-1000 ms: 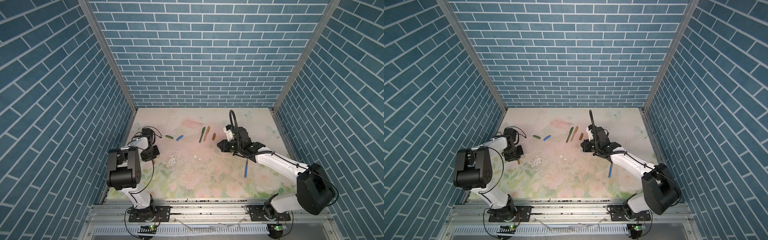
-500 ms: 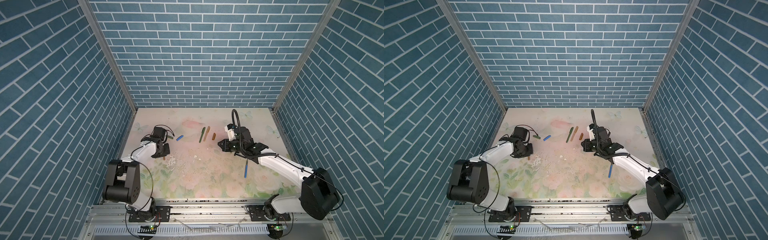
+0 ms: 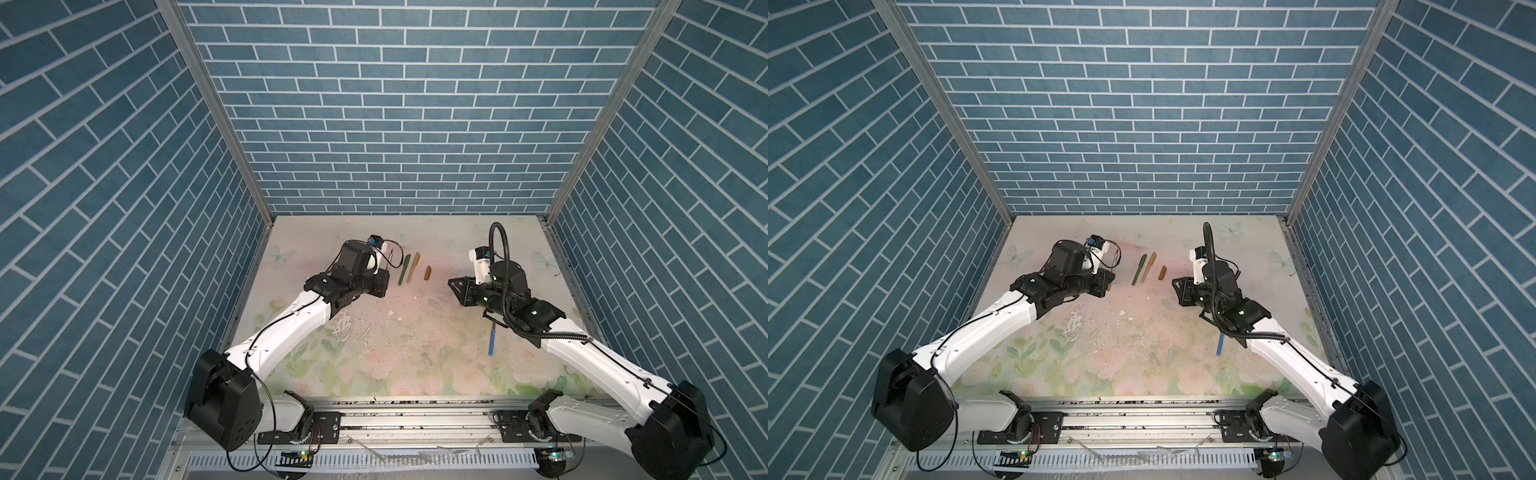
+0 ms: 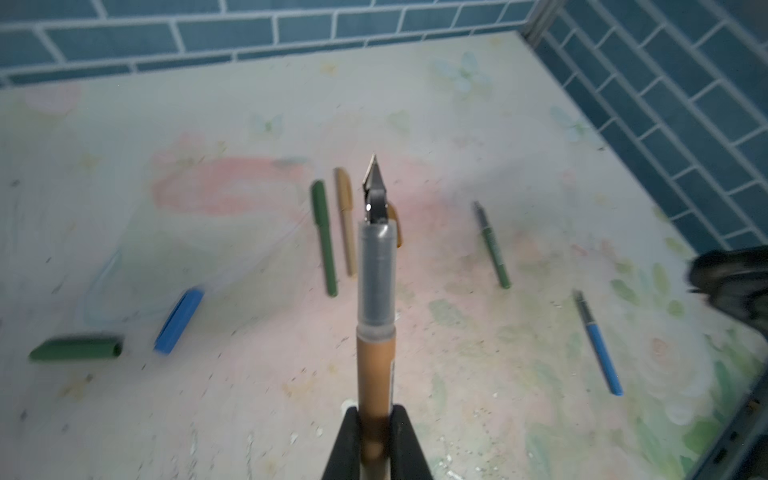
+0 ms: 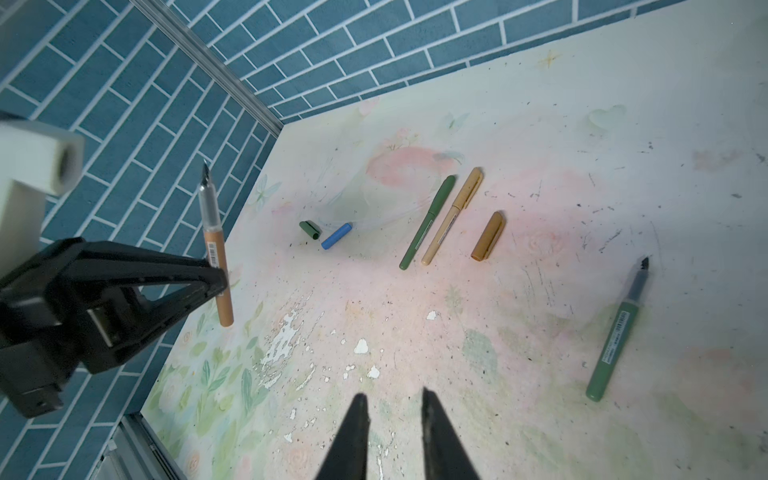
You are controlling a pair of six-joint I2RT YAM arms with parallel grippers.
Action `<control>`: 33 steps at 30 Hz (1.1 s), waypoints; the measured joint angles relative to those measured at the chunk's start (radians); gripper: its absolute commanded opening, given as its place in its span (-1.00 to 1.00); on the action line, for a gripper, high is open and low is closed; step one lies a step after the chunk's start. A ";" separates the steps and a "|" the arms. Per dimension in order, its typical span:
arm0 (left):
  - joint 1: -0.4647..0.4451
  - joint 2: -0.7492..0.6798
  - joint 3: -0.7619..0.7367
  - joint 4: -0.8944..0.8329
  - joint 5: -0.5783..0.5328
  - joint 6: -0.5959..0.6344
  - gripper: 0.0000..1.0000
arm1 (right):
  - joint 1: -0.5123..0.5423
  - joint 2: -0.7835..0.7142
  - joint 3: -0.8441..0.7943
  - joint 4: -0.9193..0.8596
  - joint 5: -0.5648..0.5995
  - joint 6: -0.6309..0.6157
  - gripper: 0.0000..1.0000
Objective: Insert the pens into the pen caps
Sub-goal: 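Lift the brown pen upright to the table centre while the right gripper approaches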
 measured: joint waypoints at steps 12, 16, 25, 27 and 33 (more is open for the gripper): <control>-0.038 -0.004 -0.053 0.296 0.305 -0.021 -0.98 | 0.006 0.011 0.060 0.132 -0.205 -0.006 -0.01; -0.038 -0.046 -0.071 0.330 0.327 -0.040 -0.98 | 0.025 0.071 0.134 0.179 -0.257 -0.006 0.00; -0.039 -0.077 -0.079 0.355 0.338 -0.050 -0.99 | 0.038 0.165 0.243 0.208 -0.305 -0.003 -0.16; -0.039 -0.077 -0.079 0.355 0.344 -0.051 -0.98 | 0.041 0.183 0.243 0.212 -0.315 0.003 -0.26; -0.039 -0.075 -0.080 0.354 0.348 -0.061 -0.99 | 0.047 0.231 0.261 0.233 -0.356 0.025 -0.47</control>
